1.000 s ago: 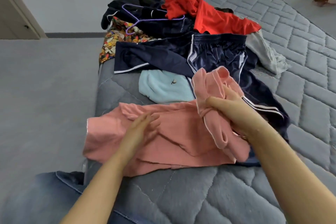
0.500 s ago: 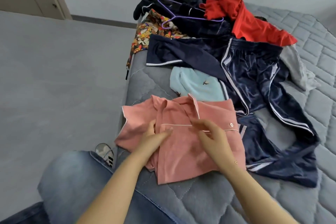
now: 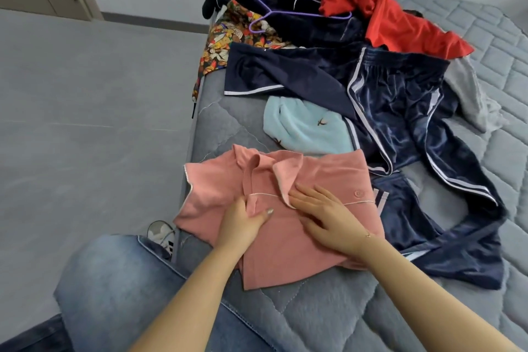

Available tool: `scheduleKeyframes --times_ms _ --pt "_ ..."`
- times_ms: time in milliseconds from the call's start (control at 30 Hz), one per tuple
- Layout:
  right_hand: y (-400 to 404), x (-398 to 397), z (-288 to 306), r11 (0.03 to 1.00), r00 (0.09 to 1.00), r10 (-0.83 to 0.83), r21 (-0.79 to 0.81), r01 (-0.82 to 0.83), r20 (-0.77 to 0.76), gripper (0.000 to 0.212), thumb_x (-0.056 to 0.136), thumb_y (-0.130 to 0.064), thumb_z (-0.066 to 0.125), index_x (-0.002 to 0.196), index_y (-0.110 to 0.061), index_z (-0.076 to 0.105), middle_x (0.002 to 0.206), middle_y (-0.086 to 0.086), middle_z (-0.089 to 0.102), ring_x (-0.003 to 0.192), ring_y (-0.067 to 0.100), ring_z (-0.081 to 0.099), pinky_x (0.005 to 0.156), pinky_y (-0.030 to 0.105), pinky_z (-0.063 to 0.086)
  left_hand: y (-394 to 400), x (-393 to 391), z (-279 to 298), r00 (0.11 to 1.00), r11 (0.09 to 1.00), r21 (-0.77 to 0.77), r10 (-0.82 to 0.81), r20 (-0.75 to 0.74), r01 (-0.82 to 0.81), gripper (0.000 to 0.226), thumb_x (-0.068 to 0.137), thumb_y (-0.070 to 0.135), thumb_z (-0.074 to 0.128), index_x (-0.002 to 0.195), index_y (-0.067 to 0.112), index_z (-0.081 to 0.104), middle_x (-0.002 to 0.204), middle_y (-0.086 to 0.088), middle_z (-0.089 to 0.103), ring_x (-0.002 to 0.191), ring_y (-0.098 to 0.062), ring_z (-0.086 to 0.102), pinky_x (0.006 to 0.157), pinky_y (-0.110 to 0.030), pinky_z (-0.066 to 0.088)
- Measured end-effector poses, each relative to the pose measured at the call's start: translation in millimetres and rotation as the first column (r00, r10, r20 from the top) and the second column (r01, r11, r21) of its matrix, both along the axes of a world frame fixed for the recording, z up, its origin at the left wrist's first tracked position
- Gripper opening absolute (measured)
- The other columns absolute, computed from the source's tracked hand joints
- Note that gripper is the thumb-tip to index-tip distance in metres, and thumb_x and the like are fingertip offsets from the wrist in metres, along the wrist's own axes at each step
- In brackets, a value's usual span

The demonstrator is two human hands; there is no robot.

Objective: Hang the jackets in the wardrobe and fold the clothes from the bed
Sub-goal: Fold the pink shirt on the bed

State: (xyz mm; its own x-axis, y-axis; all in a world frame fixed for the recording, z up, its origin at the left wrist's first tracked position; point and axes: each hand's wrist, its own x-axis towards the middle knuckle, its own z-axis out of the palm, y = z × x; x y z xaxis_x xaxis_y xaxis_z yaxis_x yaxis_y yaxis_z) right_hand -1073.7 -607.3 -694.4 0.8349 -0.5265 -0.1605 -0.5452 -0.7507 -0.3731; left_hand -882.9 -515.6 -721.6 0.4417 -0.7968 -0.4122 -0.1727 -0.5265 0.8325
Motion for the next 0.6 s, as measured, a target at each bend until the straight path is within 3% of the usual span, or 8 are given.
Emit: scheduleKeyframes --times_ms 133,267,367,500,600 --pt "2.2 -11.8 -1.7 0.981 0.982 0.182 -0.058 -0.184 -0.049 0.071 0.092 -0.015 0.048 0.155 -0.029 0.019 0.161 -0.014 0.017 0.150 0.006 0.007 0.122 0.032 0.001 -2.0 1.3 4.0 0.987 0.999 0.013 0.048 -0.155 -0.046 0.038 0.077 0.035 0.078 0.107 0.019 0.061 0.100 0.005 0.068 0.093 -0.013 0.063 0.075 -0.027 0.048" --pt "8.2 -11.0 -3.0 0.989 0.991 0.137 -0.053 -0.137 0.005 0.062 0.099 -0.021 0.040 0.156 -0.027 0.014 0.162 -0.013 0.014 0.150 0.005 0.007 0.123 0.034 0.002 -3.2 -1.9 11.9 0.955 0.999 -0.027 0.020 -0.297 -0.029 0.012 0.084 0.037 0.072 0.090 0.031 0.064 0.079 0.020 0.071 0.076 0.008 0.063 0.060 -0.011 0.045" --pt "8.9 -9.8 -2.9 0.995 0.994 0.088 -0.051 -0.085 0.071 0.059 0.100 -0.017 0.039 0.155 -0.024 0.020 0.162 -0.012 0.016 0.149 0.005 0.011 0.123 0.034 0.007 -5.0 -5.1 19.1 0.960 0.994 -0.108 -0.052 -0.274 0.023 0.018 0.089 0.038 0.066 0.104 0.042 0.056 0.097 0.028 0.063 0.094 0.010 0.056 0.070 -0.009 0.042" --pt "8.2 -8.9 0.3 0.999 0.984 0.030 -0.026 -0.026 0.176 0.056 0.102 -0.020 0.038 0.154 -0.022 0.020 0.160 -0.009 0.020 0.148 0.004 0.017 0.121 0.036 0.016 -13.6 -5.0 33.0 0.989 0.970 -0.224 -0.120 -0.089 0.097 0.029 0.093 0.034 0.061 0.117 0.043 0.049 0.096 0.032 0.057 0.090 0.010 0.054 0.069 0.003 0.038" --pt "4.4 -2.1 7.8 0.999 0.957 0.001 -0.048 0.014 0.290 0.055 0.103 -0.024 0.034 0.155 -0.021 0.017 0.162 -0.006 0.020 0.148 0.007 0.018 0.121 0.033 0.016 -23.5 5.1 49.4 0.996 0.950 -0.303 -0.086 -0.029 0.073 0.027 0.092 0.030 0.064 0.116 0.036 0.053 0.097 0.024 0.062 0.100 -0.004 0.061 0.072 -0.001 0.039"
